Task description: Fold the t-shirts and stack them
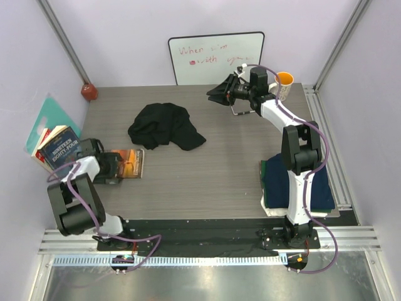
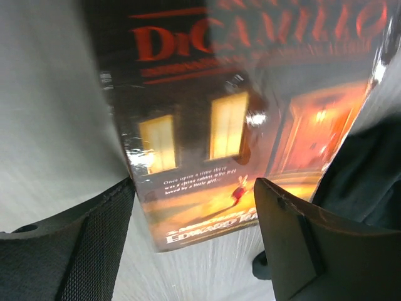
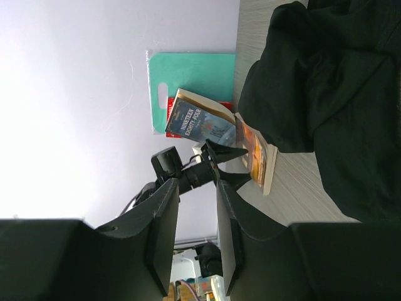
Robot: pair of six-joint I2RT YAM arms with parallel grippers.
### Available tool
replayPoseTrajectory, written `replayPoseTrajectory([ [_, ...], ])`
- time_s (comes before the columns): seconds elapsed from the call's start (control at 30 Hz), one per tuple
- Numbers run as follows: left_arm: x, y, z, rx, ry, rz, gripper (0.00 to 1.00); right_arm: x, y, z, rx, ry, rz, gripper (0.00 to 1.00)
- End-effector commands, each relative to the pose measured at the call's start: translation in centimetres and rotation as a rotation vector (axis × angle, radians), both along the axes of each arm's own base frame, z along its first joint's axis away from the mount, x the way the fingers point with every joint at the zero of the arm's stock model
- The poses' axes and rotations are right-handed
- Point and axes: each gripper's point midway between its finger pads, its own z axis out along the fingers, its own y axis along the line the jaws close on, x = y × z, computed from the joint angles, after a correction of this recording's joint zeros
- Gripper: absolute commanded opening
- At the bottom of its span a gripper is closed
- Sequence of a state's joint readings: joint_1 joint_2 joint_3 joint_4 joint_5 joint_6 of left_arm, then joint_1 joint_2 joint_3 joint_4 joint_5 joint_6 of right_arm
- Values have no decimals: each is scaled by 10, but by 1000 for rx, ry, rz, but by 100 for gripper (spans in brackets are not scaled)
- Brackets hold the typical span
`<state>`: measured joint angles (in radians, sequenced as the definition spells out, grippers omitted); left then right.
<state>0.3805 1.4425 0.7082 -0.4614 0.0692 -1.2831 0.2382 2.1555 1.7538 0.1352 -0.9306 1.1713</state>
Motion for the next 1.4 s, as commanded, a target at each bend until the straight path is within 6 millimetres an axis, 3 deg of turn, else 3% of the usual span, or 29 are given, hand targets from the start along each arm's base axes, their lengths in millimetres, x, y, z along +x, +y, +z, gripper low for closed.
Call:
replayPoseTrajectory([
  [0.0,2,-6,-37,98,142,-82,78,-5,1,16,28,-49,22,36],
  [0.23,26,-36,-34,102,158,-231,80,-6,0,14,28,-49,22,36],
  [0.43,25,-51,-43,87,242,-324,77,-1,1,12,41,-42,14,36],
  [0.57,27,-50,-39,102,249,-325,76,0,1,12,45,-41,13,36],
  [0.67,27,-48,-30,117,241,-319,67,2,-1,14,45,-47,7,36],
  [0.73,29,-48,-23,123,222,-323,58,4,-2,15,46,-50,2,36],
  [0.77,29,-48,-22,122,220,-322,48,4,-2,14,45,-48,3,36],
  [0.9,33,-48,-17,133,202,-358,33,6,-1,12,49,-45,1,36],
  [1.13,43,-66,-13,137,172,-531,22,9,-1,7,58,-31,-1,35],
  [1.37,48,-103,-11,120,186,-793,17,10,0,8,65,-40,2,35],
])
